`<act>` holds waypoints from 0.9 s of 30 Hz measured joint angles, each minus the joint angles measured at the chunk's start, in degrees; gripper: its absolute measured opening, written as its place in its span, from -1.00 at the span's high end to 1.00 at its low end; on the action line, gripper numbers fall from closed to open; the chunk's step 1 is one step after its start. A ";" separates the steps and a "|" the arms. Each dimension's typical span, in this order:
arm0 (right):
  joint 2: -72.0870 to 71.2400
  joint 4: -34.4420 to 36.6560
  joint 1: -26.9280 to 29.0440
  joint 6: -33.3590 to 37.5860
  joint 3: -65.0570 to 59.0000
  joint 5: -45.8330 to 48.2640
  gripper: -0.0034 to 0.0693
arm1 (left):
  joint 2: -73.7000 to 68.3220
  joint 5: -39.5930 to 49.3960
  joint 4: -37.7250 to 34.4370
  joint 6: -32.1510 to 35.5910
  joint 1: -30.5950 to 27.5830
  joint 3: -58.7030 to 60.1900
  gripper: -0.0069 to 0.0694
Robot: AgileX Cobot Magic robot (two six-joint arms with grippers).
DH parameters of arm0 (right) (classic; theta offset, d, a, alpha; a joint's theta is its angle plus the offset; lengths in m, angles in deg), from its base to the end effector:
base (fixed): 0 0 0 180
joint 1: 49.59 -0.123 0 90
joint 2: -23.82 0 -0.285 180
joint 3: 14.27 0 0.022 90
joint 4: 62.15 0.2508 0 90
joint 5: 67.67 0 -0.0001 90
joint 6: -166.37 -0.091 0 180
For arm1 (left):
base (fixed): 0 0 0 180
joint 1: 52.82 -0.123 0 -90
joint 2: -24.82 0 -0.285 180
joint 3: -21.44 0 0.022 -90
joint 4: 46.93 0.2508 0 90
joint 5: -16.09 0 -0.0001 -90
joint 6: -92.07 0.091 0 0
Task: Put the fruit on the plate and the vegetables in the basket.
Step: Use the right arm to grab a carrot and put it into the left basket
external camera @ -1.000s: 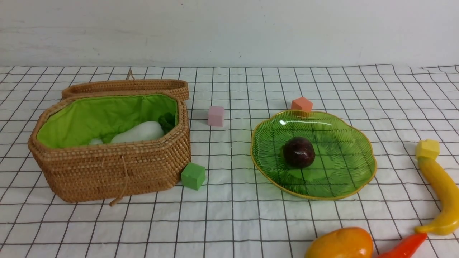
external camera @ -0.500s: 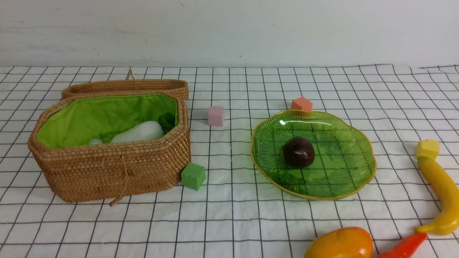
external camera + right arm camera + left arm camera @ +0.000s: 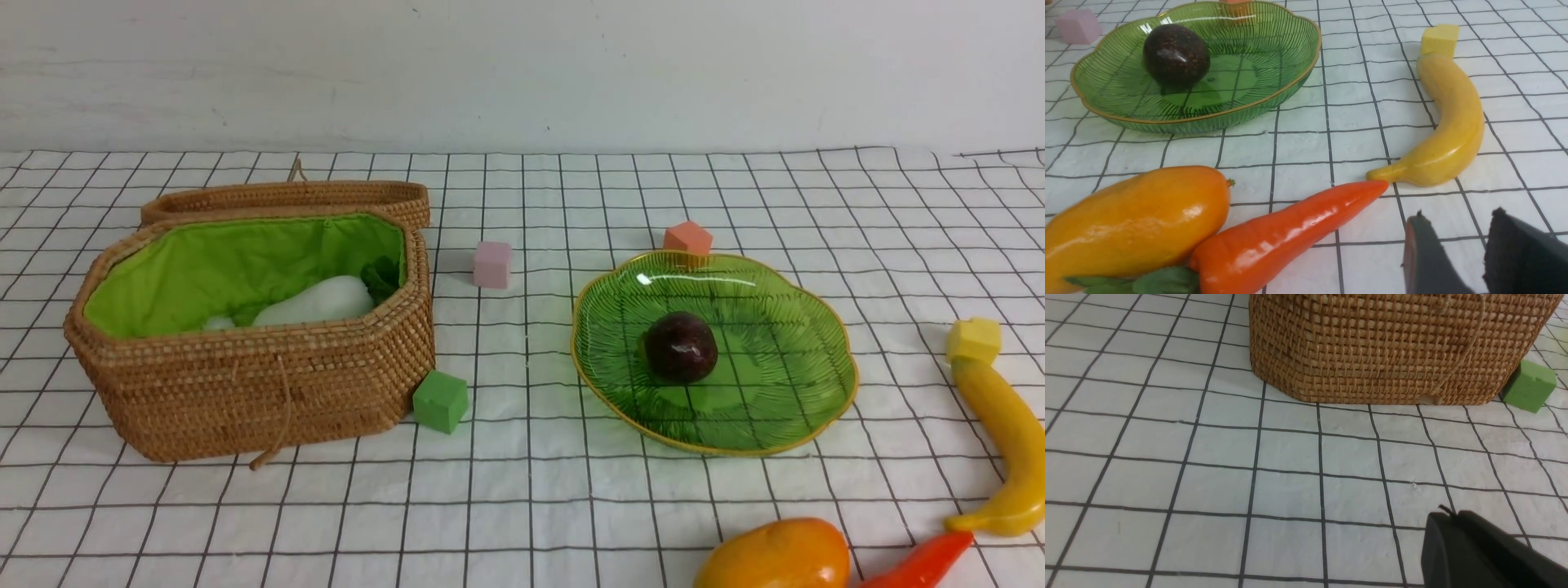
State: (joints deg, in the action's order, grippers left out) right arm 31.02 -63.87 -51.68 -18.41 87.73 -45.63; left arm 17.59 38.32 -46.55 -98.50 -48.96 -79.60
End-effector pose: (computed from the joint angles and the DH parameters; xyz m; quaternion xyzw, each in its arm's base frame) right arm 0.0522 0.0009 0.1746 0.0110 0.8050 0.0228 0.5928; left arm 0.0523 -0.0033 0.1686 -0.0457 0.8099 -0.0707 0.5805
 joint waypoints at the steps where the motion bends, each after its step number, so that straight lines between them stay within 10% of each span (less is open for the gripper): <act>1: 0.00 0.00 0.00 0.00 0.00 0.00 0.23 | 0.00 0.00 0.00 0.00 0.00 0.00 0.80; 17: 0.00 -0.19 0.00 -0.07 -0.43 -3.03 0.23 | 0.00 0.00 0.16 0.00 0.00 0.00 0.76; 27: 0.00 -0.14 0.00 -8.54 -0.66 -26.28 0.23 | 0.00 0.00 0.08 0.00 0.00 0.00 0.73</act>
State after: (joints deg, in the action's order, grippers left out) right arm 31.02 -64.01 -51.68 -26.95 87.07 -71.91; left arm 17.59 38.32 -46.47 -98.50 -48.96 -79.60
